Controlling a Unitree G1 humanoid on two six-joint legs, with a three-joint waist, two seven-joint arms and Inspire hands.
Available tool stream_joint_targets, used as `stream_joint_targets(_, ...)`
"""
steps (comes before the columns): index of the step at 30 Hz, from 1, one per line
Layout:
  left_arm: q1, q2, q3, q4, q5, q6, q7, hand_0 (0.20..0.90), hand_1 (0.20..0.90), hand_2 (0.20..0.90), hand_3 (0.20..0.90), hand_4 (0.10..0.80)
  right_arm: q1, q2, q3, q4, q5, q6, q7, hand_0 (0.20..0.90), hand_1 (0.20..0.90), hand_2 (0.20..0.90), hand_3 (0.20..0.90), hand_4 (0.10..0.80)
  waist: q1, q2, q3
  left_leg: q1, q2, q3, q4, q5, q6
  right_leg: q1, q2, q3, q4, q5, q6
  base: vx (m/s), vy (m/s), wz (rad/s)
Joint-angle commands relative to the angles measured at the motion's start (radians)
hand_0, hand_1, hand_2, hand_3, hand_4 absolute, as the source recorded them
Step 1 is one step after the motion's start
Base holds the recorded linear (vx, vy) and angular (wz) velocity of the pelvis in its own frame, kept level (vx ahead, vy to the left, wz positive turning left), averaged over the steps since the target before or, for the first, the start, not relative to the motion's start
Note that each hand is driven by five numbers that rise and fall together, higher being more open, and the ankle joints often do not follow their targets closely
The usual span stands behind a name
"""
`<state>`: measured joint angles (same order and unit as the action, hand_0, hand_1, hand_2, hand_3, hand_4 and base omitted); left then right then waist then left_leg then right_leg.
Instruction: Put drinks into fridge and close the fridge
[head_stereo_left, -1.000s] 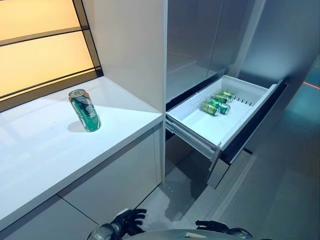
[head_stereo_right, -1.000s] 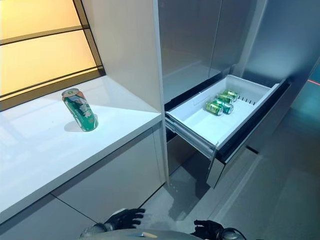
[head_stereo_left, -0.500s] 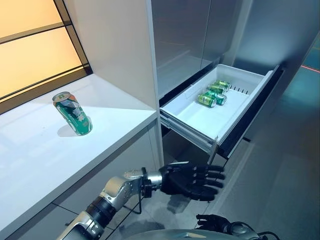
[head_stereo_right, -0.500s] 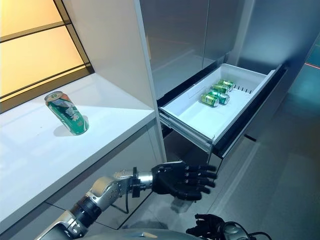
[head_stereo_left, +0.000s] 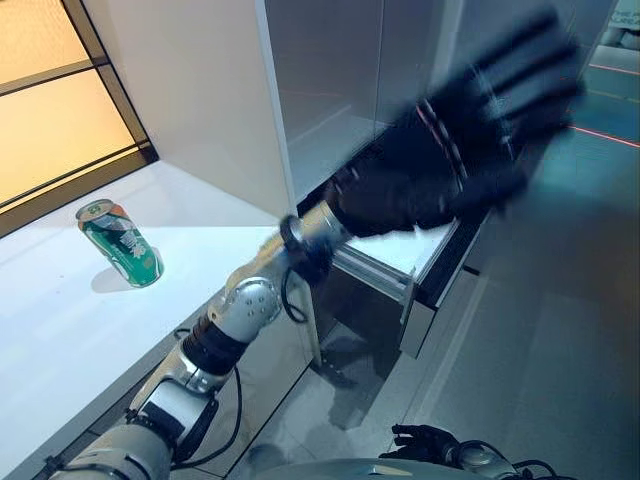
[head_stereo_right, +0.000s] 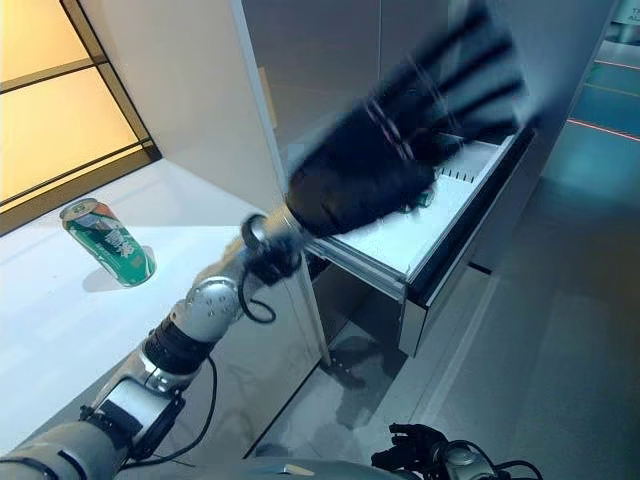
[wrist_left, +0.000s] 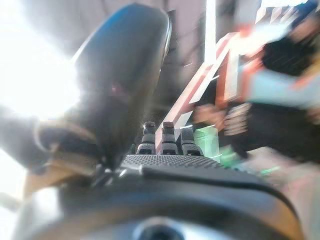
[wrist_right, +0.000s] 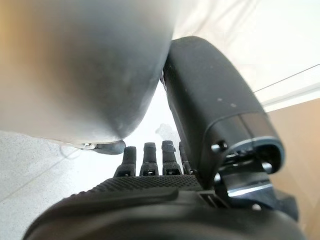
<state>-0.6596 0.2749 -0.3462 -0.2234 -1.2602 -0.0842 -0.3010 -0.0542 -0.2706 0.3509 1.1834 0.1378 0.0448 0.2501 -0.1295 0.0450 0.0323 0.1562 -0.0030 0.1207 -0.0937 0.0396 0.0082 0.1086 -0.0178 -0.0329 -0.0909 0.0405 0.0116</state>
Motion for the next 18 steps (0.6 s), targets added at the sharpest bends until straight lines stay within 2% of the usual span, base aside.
stream_joint_targets(1, -0.142, 0.045, 0.113, 0.037, 0.221, -0.249, 0.195, 0.9, 0.9, 0.9, 0.9, 0.8, 0.036, 0.052, 0.078, 0.075, -0.011, -0.005, 0.011, 0.9, 0.9, 0.9, 0.9, 0.8, 0.01, -0.05, -0.051, 0.007, -0.056, 0.004, 0.006, -0.095, 0.059, -0.003, -0.014, 0.009, 0.016, 0.01, 0.039, 0.031, 0.017, 0.0)
stream_joint_targets(2, -0.17, 0.096, 0.147, 0.071, 0.355, -0.277, 0.318, 0.9, 0.9, 0.9, 0.9, 0.8, 0.036, 0.046, 0.079, 0.083, -0.019, -0.007, 0.018, 0.9, 0.9, 0.9, 0.9, 0.8, 0.018, -0.049, -0.057, 0.008, -0.056, -0.001, 0.006, -0.095, 0.058, 0.002, -0.014, 0.004, 0.014, 0.006, 0.038, 0.0, 0.0, 0.0)
stream_joint_targets(3, -0.181, 0.121, 0.165, 0.096, 0.446, -0.291, 0.373, 0.9, 0.9, 0.9, 0.9, 0.8, 0.036, 0.045, 0.082, 0.084, -0.021, -0.006, 0.018, 0.9, 0.9, 0.9, 0.9, 0.8, 0.02, -0.048, -0.06, 0.009, -0.056, -0.003, 0.006, -0.094, 0.056, 0.004, -0.013, 0.0, 0.013, 0.003, 0.037, 0.0, 0.0, 0.0)
stream_joint_targets(4, -0.186, 0.132, 0.171, 0.104, 0.477, -0.292, 0.395, 0.9, 0.9, 0.9, 0.9, 0.8, 0.036, 0.044, 0.082, 0.086, -0.024, -0.006, 0.02, 0.9, 0.9, 0.9, 0.9, 0.8, 0.022, -0.047, -0.061, 0.009, -0.056, -0.004, 0.006, -0.094, 0.056, 0.005, -0.013, -0.001, 0.013, 0.002, 0.037, 0.0, 0.0, 0.0)
stream_joint_targets(6, -0.22, 0.204, 0.204, 0.139, 0.65, -0.251, 0.512, 0.9, 0.9, 0.9, 0.9, 0.8, 0.033, 0.038, 0.083, 0.098, -0.033, -0.01, 0.028, 0.9, 0.9, 0.9, 0.9, 0.8, 0.034, -0.045, -0.071, 0.008, -0.056, -0.011, 0.006, -0.093, 0.053, 0.009, -0.013, -0.01, 0.012, -0.003, 0.034, 0.0, 0.0, 0.0)
stream_joint_targets(8, -0.251, 0.276, 0.221, 0.178, 0.755, -0.187, 0.59, 0.9, 0.9, 0.9, 0.9, 0.8, 0.028, 0.034, 0.089, 0.106, -0.04, -0.01, 0.036, 0.9, 0.9, 0.9, 0.9, 0.8, 0.048, -0.044, -0.081, 0.006, -0.056, -0.023, 0.006, -0.091, 0.05, 0.013, -0.013, -0.023, 0.012, -0.009, 0.032, 0.026, 0.025, 0.05)
stream_joint_targets(14, -0.27, 0.386, 0.22, 0.26, 0.788, -0.089, 0.686, 0.9, 0.9, 0.9, 0.9, 0.8, 0.006, 0.033, 0.104, 0.102, -0.036, 0.005, 0.045, 0.9, 0.9, 0.9, 0.9, 0.8, 0.084, -0.04, -0.088, -0.001, -0.059, -0.051, 0.006, -0.088, 0.047, 0.016, -0.019, -0.051, 0.019, -0.021, 0.03, 0.004, 0.016, 0.13)
stream_joint_targets(18, -0.233, 0.416, 0.24, 0.313, 0.776, -0.063, 0.72, 0.9, 0.9, 0.9, 0.9, 0.8, 0.001, 0.04, 0.111, 0.096, -0.038, 0.014, 0.042, 0.9, 0.9, 0.9, 0.9, 0.8, 0.102, -0.038, -0.084, -0.002, -0.061, -0.067, 0.006, -0.087, 0.047, 0.019, -0.023, -0.067, 0.026, -0.029, 0.03, -0.008, 0.013, 0.12)
